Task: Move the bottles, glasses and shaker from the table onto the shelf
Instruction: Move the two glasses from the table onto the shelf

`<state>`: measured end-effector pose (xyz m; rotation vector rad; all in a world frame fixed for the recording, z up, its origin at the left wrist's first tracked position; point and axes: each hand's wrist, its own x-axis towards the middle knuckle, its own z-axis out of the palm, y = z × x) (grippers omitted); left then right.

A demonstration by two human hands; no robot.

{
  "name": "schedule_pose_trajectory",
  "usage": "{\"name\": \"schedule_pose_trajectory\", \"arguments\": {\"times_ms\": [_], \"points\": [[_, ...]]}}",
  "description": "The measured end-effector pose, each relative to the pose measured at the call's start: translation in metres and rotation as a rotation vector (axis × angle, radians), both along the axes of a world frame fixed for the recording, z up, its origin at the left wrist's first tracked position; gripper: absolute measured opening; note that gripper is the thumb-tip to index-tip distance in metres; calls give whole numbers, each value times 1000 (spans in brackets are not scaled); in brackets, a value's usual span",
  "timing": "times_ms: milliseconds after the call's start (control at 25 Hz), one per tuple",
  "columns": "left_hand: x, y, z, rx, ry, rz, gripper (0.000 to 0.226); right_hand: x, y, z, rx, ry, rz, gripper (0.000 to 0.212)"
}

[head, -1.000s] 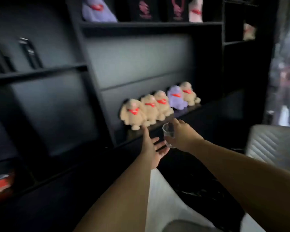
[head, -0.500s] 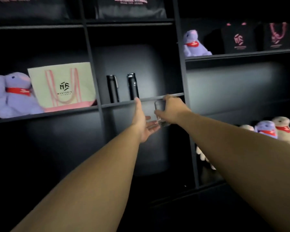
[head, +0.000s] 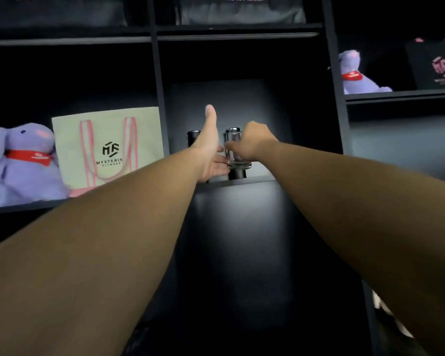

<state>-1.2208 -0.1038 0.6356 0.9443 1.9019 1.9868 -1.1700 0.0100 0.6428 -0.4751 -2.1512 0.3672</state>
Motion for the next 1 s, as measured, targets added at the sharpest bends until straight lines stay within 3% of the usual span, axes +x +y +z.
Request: {"name": "schedule_pose_trajectory", "arguments": {"times_ms": [360,560,720,840,1000], "points": [[-154,107,14,-254,128,235,137,-180,98,12,45,-185,79,47],[-188,133,7,-292,108,220,128,-223,118,6,113,-308,63,41],[-195,136,6,-290,111,200,116,-232,126,6,87,-342,59,53],[-194,123,8,-270,159,230,108,-222,132,6,-10,-248,79,79],[-173,84,13,-150,304,259,94,-151,148,8,-150,49,149,69]]}}
